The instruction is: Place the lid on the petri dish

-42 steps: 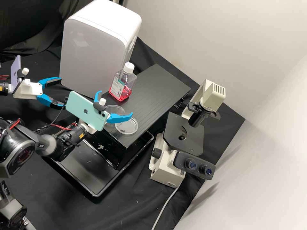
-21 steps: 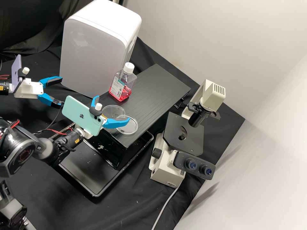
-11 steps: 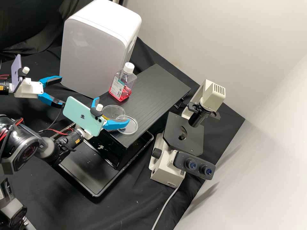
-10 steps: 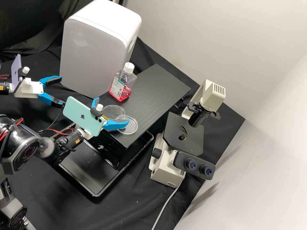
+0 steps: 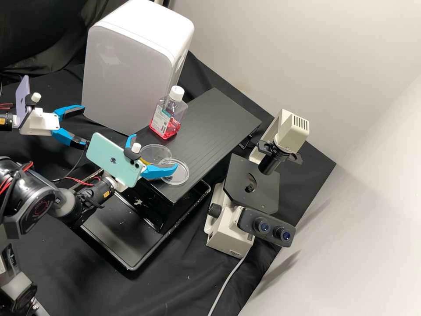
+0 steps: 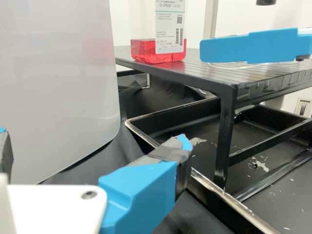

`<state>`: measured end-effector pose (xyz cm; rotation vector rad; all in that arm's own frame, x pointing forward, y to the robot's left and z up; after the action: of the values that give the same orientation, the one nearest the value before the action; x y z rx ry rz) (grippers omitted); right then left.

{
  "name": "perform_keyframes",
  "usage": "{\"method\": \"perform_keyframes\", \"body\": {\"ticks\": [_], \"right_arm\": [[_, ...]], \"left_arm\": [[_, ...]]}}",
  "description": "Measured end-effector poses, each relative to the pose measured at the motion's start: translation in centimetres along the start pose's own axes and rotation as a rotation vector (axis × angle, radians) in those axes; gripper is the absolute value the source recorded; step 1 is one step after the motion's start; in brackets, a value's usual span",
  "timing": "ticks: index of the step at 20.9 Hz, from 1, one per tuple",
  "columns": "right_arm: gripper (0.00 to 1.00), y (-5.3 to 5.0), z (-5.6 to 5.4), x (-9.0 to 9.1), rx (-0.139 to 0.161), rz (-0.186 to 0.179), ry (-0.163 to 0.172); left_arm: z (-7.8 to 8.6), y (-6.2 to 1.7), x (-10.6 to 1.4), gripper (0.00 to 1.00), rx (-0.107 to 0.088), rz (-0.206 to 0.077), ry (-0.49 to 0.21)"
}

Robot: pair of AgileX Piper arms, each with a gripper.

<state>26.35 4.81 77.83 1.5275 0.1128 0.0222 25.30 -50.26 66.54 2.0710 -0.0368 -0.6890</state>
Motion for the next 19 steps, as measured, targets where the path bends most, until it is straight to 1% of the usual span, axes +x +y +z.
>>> {"method": "perform_keyframes", "body": {"ticks": [4,5,6,7,9,11,19], "right_arm": [[0.00,-0.23,0.20,0.17,-0.003,-0.002,-0.003],[0.00,-0.22,0.22,0.30,-0.010,0.003,-0.003],[0.00,-0.18,0.20,0.43,-0.025,0.006,-0.003],[0.00,-0.20,0.20,0.47,-0.027,0.007,-0.004],[0.00,-0.23,0.19,0.57,-0.022,0.014,-0.010],[0.00,-0.20,0.20,0.58,-0.027,0.019,-0.010],[0.00,-0.16,0.25,0.57,-0.024,0.022,-0.015]], "left_arm": [[0.00,0.00,0.00,1.00,0.000,0.000,0.000],[0.00,0.00,0.00,1.00,0.000,0.000,0.000],[0.00,0.00,0.00,1.00,0.000,0.000,0.000],[0.00,0.00,0.00,1.00,0.000,0.000,0.000],[0.00,0.00,0.00,1.00,0.000,0.000,0.000],[0.00,0.00,0.00,1.00,0.000,0.000,0.000],[0.03,0.13,0.15,1.00,0.000,0.006,-0.002]]}}
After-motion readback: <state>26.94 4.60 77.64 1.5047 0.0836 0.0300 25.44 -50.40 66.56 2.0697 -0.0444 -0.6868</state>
